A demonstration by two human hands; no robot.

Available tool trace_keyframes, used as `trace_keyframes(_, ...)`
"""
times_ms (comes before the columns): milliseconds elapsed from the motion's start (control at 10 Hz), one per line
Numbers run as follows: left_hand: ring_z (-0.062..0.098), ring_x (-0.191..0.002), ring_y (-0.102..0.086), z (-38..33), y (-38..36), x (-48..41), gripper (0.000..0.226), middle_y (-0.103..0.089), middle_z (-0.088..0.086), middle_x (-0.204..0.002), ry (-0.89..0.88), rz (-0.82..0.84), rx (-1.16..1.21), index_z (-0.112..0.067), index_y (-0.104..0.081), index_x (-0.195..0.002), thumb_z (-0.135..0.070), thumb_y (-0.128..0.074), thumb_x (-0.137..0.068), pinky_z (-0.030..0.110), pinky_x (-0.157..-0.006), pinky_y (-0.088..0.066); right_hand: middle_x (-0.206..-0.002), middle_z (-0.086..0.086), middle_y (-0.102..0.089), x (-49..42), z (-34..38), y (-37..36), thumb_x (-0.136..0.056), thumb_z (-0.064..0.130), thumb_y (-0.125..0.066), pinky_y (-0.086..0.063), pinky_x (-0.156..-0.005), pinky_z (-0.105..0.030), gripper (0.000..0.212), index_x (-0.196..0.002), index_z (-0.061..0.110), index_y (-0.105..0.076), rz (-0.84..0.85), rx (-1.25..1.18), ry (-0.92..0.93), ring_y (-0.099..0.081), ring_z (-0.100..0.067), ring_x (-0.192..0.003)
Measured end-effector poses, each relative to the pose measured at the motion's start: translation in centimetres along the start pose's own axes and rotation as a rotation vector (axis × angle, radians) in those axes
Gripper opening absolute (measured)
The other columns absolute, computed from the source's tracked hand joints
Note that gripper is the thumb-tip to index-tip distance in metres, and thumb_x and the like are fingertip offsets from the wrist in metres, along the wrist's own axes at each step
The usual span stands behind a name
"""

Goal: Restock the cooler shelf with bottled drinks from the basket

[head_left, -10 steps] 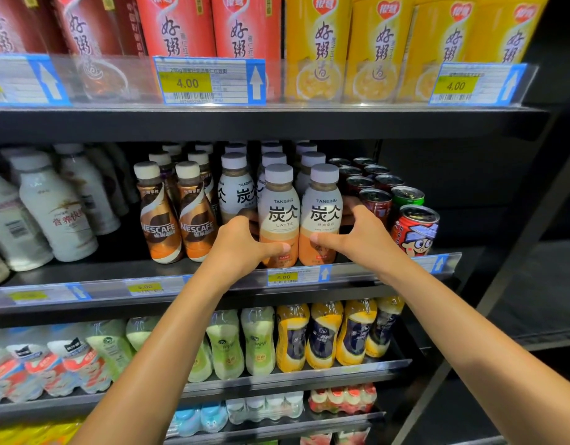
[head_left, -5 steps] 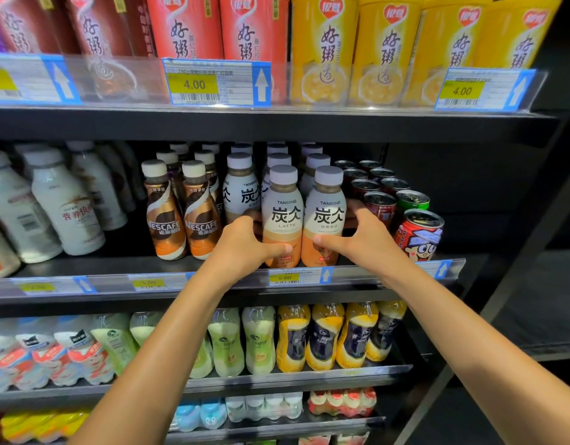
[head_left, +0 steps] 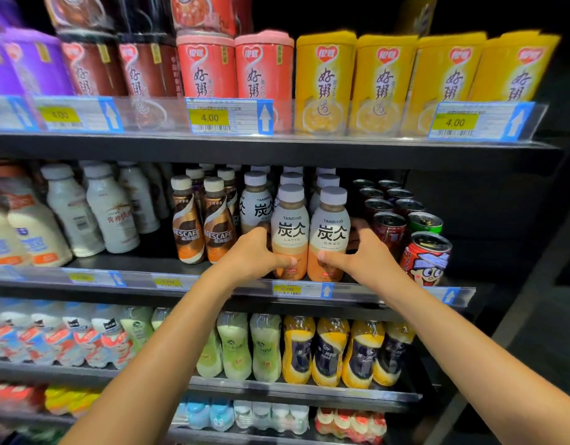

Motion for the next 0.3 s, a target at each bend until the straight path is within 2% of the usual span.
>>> trace_keyframes(100,0.01,-0.101,-0.062,-0.6,0.0,0.2,0.061,-0.066,-0.007,-0.112,0.008,0.026,-0.038,-0.019,-0.057,-0.116,-0.043,-0.084,-0.066,0.033,-0.09,-0.052,-0.117,0.005,-0.062,-0.1,0.4,0.1,-0.075,0.031,-0.085,-0.044,-0.083,-0.027,0.07,-0.132,0.017,-0.047,0.041,0.016,-0.029,-0.057,-0.012,-0.102)
trace_keyframes(200,0.011,-0.104,-0.056,-1.3,0.2,0.9,0.06,-0.06,-0.007,-0.119,0.017,0.04,-0.086,-0.015,-0.052,-0.124,-0.039,-0.08,-0.076,0.028,-0.087,-0.046,-0.127,0.0,-0.063,0.5,0.8,0.6,-0.075,0.04,-0.083,-0.046,-0.086,-0.029,0.07,-0.132,0.016,-0.049,0.083,0.072,-0.053,-0.058,-0.015,-0.106)
trace_keyframes(300,0.022,-0.111,-0.054,-2.3,0.8,3.3,0.063,-0.054,0.003,-0.125,0.005,-0.049,-0.287,-0.011,-0.043,-0.13,-0.045,-0.07,-0.085,0.035,-0.091,-0.047,-0.136,-0.004,-0.057,3.1,2.0,1.1,-0.087,0.044,-0.07,-0.043,-0.091,-0.029,0.063,-0.137,0.013,-0.046,0.08,0.246,-0.038,-0.056,-0.021,-0.117)
Point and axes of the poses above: each hand's wrist, its own x-axis away from the middle knuckle, its own y-axis out of the back of the hand, z = x × y, the point moved 2 cm from there along -x, towards the middle knuckle
